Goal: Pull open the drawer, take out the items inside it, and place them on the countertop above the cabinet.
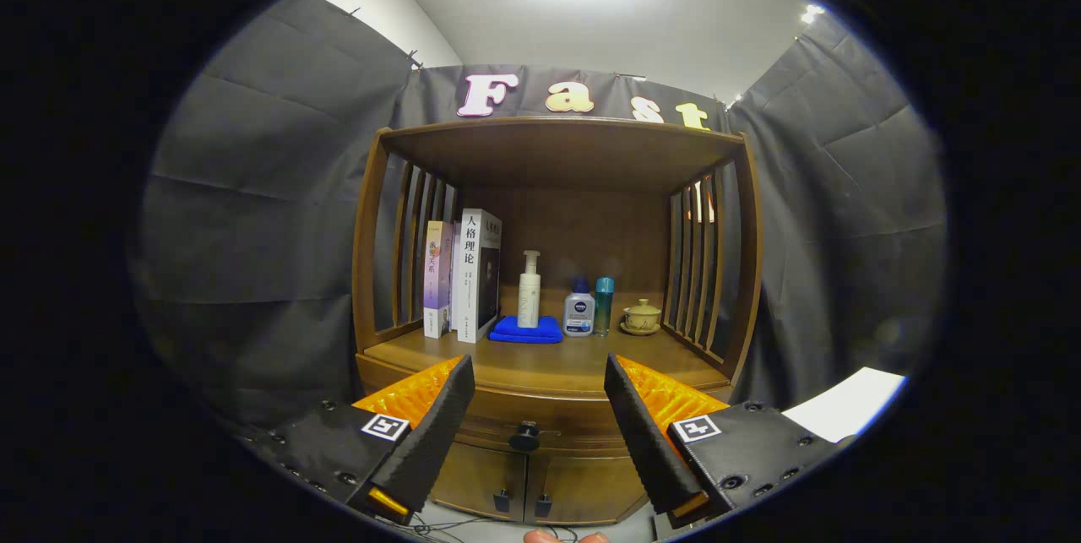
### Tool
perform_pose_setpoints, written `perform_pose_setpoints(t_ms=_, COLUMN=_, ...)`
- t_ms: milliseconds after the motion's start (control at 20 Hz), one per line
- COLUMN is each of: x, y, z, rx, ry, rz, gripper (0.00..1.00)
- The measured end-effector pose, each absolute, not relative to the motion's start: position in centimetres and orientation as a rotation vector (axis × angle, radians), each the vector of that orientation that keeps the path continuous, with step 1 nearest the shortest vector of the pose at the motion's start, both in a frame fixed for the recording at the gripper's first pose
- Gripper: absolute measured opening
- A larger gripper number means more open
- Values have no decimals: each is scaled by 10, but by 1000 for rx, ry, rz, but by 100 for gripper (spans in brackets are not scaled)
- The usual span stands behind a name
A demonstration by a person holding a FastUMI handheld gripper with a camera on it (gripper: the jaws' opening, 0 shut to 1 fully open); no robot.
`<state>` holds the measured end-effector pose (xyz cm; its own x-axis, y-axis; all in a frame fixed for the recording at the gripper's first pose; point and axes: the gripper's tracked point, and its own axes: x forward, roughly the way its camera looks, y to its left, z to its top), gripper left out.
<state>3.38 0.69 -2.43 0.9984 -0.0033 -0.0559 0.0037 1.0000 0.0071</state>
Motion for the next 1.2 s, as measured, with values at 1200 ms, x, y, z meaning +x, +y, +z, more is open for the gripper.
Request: perform_pose_setpoints(t_ms=1200, x=140, y=13, z=-211, rx=65, ry=369, rz=-37, gripper=98)
